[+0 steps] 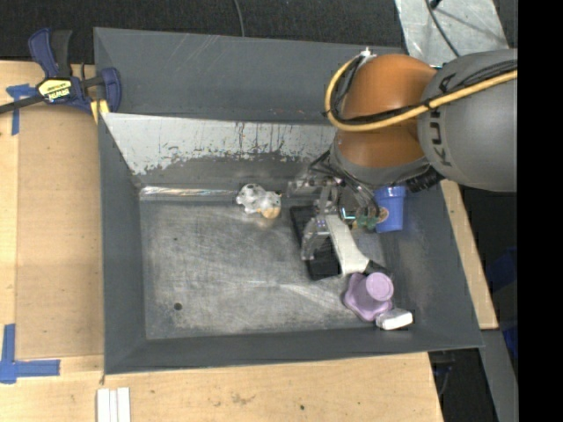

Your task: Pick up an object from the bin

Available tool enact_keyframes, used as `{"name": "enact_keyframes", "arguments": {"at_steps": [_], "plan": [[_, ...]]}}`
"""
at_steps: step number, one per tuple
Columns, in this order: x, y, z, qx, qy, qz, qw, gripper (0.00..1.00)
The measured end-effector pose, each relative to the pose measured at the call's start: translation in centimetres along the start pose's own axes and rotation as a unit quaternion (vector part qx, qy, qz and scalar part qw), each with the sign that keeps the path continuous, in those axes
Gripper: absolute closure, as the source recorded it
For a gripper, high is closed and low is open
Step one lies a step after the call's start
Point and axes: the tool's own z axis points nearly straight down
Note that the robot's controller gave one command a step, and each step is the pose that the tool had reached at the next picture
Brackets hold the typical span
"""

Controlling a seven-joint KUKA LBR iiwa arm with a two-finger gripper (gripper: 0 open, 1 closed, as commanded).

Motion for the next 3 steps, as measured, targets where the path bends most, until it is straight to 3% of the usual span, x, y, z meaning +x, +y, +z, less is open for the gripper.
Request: {"name": "enact_keyframes", "arguments": {"at_steps": [1, 2, 3], "plan": [[-0.2, 0.0, -0.5, 0.000, -0.0039, 0.000, 1.0000, 0.00], [-1.8, -1.5, 3.4, 0.000, -0.0088, -0.024, 0.9997, 0.00], [-0.2, -4.6, 6.6, -0.001, -0.0046, 0.001, 1.0000, 0.00]]}}
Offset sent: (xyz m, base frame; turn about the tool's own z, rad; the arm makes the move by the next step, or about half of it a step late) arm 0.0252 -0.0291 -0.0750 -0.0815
